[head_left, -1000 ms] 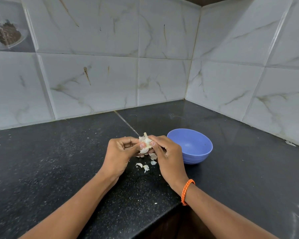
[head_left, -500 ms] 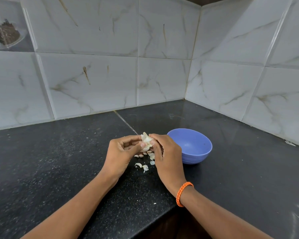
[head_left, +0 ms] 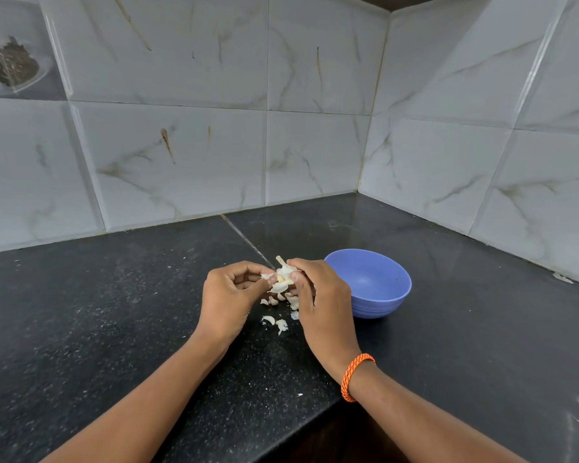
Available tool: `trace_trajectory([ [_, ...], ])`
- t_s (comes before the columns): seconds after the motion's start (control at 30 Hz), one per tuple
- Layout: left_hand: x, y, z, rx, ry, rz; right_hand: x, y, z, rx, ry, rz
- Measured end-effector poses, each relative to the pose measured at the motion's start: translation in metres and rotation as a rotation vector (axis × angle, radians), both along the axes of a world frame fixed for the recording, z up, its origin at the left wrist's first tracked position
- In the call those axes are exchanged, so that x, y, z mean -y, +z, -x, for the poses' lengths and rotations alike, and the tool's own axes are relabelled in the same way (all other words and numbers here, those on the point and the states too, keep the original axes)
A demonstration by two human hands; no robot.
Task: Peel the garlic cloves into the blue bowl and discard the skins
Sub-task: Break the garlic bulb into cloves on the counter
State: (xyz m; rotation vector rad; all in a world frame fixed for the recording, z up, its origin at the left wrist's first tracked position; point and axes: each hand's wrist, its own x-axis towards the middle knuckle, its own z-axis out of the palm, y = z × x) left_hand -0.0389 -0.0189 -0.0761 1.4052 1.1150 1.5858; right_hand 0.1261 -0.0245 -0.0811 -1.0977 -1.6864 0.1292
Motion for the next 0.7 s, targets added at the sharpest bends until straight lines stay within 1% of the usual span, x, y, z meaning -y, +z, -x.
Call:
trace_trajectory([
  [0.17, -0.0013, -0.0012, 0.0024, -0.066, 0.074, 0.018, -0.003, -0.0043, -0.0007, -0.042, 0.01, 0.0],
  [0.27, -0.0044, -0.0044, 0.0048, -0.297, 0.173, -0.028, -0.0048, -0.0058, -0.001, -0.075, 0.012, -0.003],
  [0.3, -0.0041, -0.0048, 0.0045, -0.36, 0.178, -0.043, -0.0044, -0.0056, -0.0007, -0.068, 0.009, -0.008],
  [0.4, -0.0028, -0.0067, 0.0028, -0.431, 0.109, -0.062, -0.0017, -0.0038, -0.0001, -0.032, -0.003, -0.011],
  [0.47, -0.0024, -0.0063, 0.0021, -0.374, 0.059, -0.068, -0.0003, -0.0019, -0.0005, -0.005, -0.023, -0.001],
  [0.57, -0.0003, -0.002, 0.0006, -0.213, -0.024, -0.065, 0.0004, 0.0001, -0.0014, 0.017, -0.029, 0.01],
  [0.7, 0.0028, 0.0003, -0.0024, -0.156, -0.069, -0.075, -0.0003, -0.0003, -0.0021, -0.003, 0.0, 0.004],
])
